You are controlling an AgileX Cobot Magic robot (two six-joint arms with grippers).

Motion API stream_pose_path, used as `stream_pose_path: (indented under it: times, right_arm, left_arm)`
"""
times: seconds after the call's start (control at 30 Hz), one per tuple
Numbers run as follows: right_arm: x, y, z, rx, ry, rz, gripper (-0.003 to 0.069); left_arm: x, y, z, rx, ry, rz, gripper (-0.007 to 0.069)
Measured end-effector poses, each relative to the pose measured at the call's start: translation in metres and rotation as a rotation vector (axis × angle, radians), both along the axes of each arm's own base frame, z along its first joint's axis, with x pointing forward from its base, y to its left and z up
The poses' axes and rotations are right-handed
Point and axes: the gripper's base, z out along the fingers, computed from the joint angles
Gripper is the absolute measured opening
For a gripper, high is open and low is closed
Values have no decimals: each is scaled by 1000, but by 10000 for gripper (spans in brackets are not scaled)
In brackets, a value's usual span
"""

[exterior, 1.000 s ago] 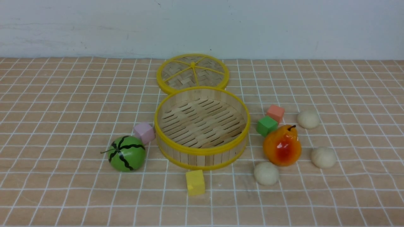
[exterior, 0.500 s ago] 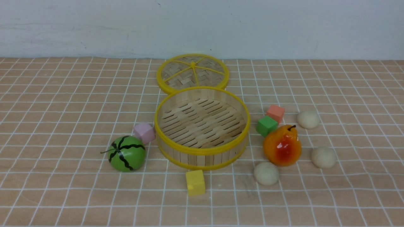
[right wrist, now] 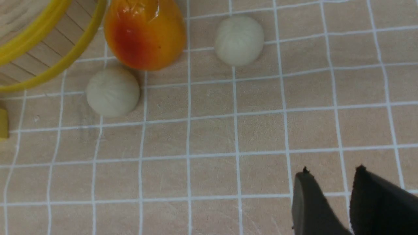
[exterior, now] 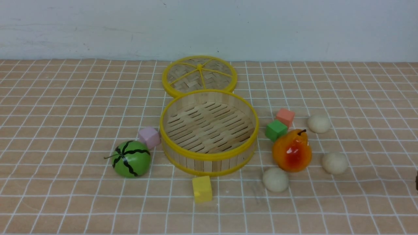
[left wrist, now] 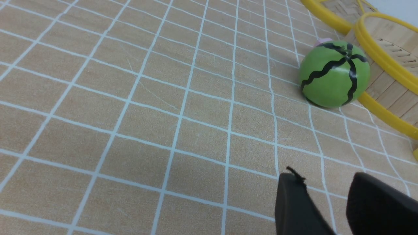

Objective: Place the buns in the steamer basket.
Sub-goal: Use the right arm to grab a steamed stuffed bun

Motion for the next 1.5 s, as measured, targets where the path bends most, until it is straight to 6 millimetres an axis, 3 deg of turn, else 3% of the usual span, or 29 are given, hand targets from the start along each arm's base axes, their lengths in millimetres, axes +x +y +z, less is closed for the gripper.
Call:
stream_pose_path:
  times: [0.13,0.17,0.33,0.4,0.67,1.07,1.17,1.33,1.5]
  right_arm:
    - [26,1,-1,11,41,5,205]
    - [44,4,-6,15,77,23,211]
    - [82,26,-19,-1,139,106,234]
    - [110,38,-32,-20,176,116,246]
    - [160,39,-61,-70,209,59,248]
    - [183,41,-99,-68,209,38,238]
    - [185,41,-102,-71,196,37,204]
    - [185,40,-103,-85,206,45,25]
    - [182,40,-99,-92,218,49,-7]
  left_arm:
    - [0,0,0,0,0,0,240]
    - [0,0,0,0,0,0,240]
    - [0,0,0,0,0,0,240]
    - [0,0,0,0,0,0,240]
    - [0,0,0,0,0,0,240]
    - [0,0,0,0,0,0,240]
    - [0,0,0,0,0,0,240]
    - [0,0,0,0,0,0,240]
    - [0,0,0,0,0,0,240]
